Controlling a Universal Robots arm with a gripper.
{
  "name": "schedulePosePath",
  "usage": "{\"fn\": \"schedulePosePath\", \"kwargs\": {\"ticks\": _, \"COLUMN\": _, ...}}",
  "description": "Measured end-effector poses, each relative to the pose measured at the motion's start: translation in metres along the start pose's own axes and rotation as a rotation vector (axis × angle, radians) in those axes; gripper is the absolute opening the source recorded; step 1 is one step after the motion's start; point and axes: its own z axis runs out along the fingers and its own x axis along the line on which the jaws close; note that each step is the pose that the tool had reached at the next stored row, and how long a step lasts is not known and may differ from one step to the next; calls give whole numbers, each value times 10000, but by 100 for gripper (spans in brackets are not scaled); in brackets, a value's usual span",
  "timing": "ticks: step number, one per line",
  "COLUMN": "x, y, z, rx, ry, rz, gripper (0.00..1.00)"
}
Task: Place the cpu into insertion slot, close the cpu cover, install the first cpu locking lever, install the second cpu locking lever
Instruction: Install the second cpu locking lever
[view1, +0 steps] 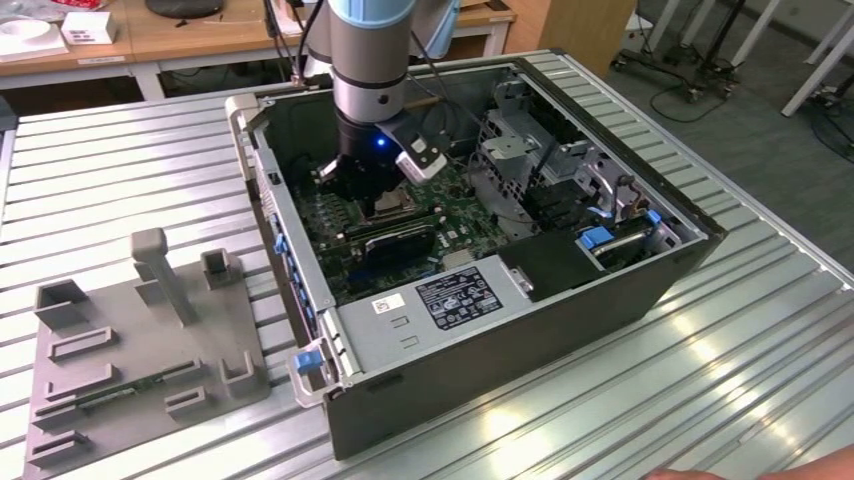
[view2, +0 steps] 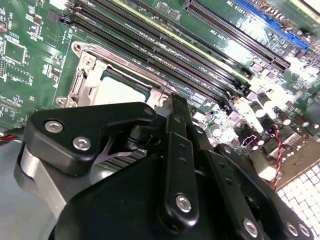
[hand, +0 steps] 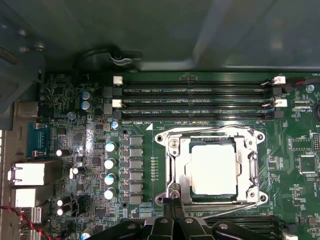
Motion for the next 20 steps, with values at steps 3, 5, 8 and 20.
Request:
{"fn": "schedulePosePath", "kwargs": {"ticks": 3, "x": -3, "y": -13, "z": -1, "rx": -1, "ry": -1, "rz": 0, "gripper": 11}}
{"fn": "schedulePosePath", "kwargs": {"ticks": 5, "x": -5, "y": -23, "z": -2, "rx": 0, "ry": 0, "rz": 0, "gripper": 11}}
{"fn": "schedulePosePath", "kwargs": {"ticks": 8, "x": -10, "y": -36, "z": -2, "rx": 0, "ry": 0, "rz": 0, "gripper": 11}}
{"fn": "schedulePosePath", "kwargs": {"ticks": 20, "x": -15, "y": -71, "z": -25, "rx": -26, "ry": -1, "rz": 0, "gripper": 11}}
